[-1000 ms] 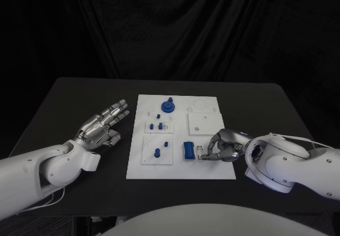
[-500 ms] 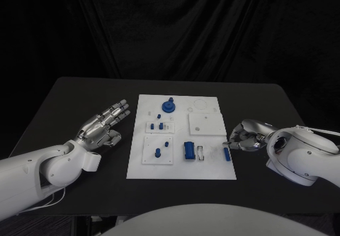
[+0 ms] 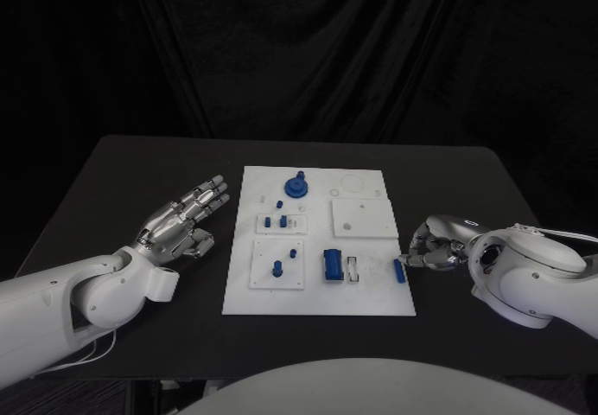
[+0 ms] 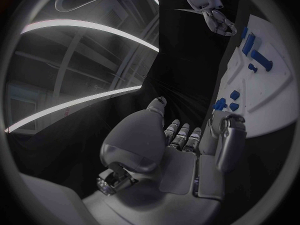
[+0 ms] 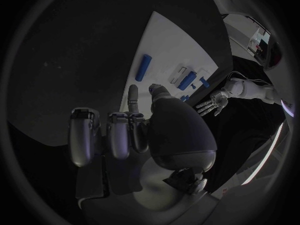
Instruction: Assemble the parts on the task board
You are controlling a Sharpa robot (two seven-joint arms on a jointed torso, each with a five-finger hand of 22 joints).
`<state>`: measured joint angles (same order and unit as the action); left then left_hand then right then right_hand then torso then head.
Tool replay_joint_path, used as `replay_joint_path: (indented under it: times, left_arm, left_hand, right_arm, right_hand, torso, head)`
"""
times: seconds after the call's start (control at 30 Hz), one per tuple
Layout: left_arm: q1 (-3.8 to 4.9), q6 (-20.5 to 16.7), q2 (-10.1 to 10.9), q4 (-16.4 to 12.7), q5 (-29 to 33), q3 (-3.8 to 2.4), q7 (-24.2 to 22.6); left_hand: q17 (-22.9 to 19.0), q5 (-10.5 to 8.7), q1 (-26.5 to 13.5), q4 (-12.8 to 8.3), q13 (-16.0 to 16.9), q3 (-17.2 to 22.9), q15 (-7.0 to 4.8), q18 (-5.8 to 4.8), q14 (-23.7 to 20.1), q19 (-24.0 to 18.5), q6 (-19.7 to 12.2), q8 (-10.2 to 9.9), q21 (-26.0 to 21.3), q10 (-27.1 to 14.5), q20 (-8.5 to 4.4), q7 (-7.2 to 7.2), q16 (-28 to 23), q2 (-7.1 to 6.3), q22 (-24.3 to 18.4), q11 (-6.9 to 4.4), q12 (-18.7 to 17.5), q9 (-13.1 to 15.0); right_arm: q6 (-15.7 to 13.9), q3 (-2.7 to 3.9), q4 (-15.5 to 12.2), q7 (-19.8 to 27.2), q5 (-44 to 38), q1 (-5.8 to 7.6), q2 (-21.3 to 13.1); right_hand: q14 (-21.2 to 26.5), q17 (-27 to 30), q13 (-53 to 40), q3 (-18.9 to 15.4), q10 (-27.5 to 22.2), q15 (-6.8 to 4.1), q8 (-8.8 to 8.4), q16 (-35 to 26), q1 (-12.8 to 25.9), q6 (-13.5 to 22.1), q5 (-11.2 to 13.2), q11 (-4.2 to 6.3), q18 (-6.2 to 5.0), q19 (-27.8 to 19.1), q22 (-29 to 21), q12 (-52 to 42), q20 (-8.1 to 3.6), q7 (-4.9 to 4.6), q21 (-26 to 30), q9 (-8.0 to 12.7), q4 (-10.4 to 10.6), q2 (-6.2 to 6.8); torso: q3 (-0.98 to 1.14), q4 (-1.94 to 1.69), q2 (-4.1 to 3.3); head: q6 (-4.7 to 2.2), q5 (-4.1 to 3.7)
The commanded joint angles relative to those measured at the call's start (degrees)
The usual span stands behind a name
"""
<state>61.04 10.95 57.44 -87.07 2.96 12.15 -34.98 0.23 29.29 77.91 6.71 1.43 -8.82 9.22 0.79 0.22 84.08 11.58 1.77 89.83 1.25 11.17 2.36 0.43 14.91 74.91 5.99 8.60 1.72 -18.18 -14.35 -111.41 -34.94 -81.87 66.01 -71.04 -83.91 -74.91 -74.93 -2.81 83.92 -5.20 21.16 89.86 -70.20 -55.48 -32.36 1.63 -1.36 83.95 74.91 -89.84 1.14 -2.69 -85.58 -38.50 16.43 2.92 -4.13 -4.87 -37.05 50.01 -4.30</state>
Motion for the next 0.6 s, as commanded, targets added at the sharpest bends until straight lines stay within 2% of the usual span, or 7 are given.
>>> replay_joint_path:
  times: [0.03,0.1,0.3,0.4,0.6]
  left_arm:
    - [-0.08,0.1,-0.2,0.0,0.2,-0.05,-0.7]
    - [-0.08,0.1,-0.2,0.0,0.2,-0.05,-0.7]
    - [-0.08,0.2,-0.3,0.0,0.2,-0.05,-0.6]
    - [-0.08,0.3,-0.2,0.0,0.2,-0.05,-0.5]
    - [-0.08,0.3,-0.1,0.1,0.2,-0.05,-0.3]
  left_hand:
    - [0.1,0.13,-0.4,-0.3,0.1,0.0,0.31,-0.79,0.0,5.9,0.2,0.3,0.2,0.1,0.41,0.2,0.4,-0.27,15.1,0.29,0.2,0.1]
    - [0.1,0.13,-0.4,-0.3,0.1,0.0,0.31,-0.79,0.0,5.9,0.2,0.3,0.2,0.1,0.41,0.2,0.4,-0.27,15.1,0.29,0.2,0.1]
    - [0.1,0.12,-0.5,-0.3,0.1,0.0,0.33,-0.79,0.0,5.9,0.2,0.3,0.2,0.1,0.42,0.21,0.4,-0.23,15.1,0.37,0.3,0.1]
    - [0.1,0.14,-0.6,-0.3,0.1,0.1,0.33,-0.79,0.1,5.9,0.2,0.3,0.2,0.1,0.45,0.19,0.4,-0.15,15.1,0.51,0.4,0.1]
    - [0.1,0.14,-0.6,-0.3,0.1,0.2,0.37,-0.79,0.1,5.9,0.3,0.4,0.2,0.1,0.44,0.16,0.4,-0.14,15.1,0.61,0.5,0.1]
  right_arm:
    - [2.0,0.0,0.2,-1.9,-1.7,-0.4,0.4]
    - [2.3,0.0,0.4,-1.9,-1.7,-0.62,0.7]
    - [2.7,0.01,1.0,-1.9,-1.7,-1.91,1.6]
    - [2.9,0.01,1.4,-1.9,-1.7,-2.49,2.1]
    - [2.9,0.01,2.0,-1.7,-0.9,-3.28,3.0]
  right_hand:
    - [-6.0,-14.6,-15.1,0.2,6.1,0.44,-0.38,0.0,0.3,-0.4,0.1,-0.35,-0.01,3.7,13.3,-0.2,0.44,-0.02,0.2,0.1,0.1,-0.45]
    - [-6.0,-14.7,-15.1,0.3,6.1,0.44,-0.38,0.0,0.3,-0.5,0.5,-0.35,0.0,3.8,13.3,-0.2,0.44,0.0,0.2,0.2,0.1,-0.56]
    - [-6.0,-14.7,-15.1,0.3,6.1,0.43,-0.4,0.0,0.3,-0.5,0.8,-0.35,0.02,3.8,13.3,-0.2,0.45,0.0,0.1,0.2,0.1,-0.65]
    - [-6.0,-14.6,-15.1,0.3,6.1,0.46,-0.72,0.0,0.3,-0.1,1.0,-0.41,-0.01,3.7,13.3,-0.2,0.46,-0.11,0.2,0.5,0.1,-0.68]
    - [-5.9,-14.4,-15.1,0.4,6.1,0.53,-1.09,-0.1,0.3,0.2,1.0,-0.51,-0.06,3.7,13.2,-0.2,0.5,-0.23,0.4,0.8,0.0,-0.74]
  torso:
    - [0.14,0.16,-0.03]
    - [0.08,0.11,0.01]
    - [0.09,0.12,-0.03]
    - [0.02,0.11,0.01]
    - [0.02,0.09,0.03]
  head:
    - [-0.01,-0.06]
    - [-0.01,-0.17]
    - [-0.01,0.0]
    - [-0.01,-0.06]
    - [-0.01,-0.08]
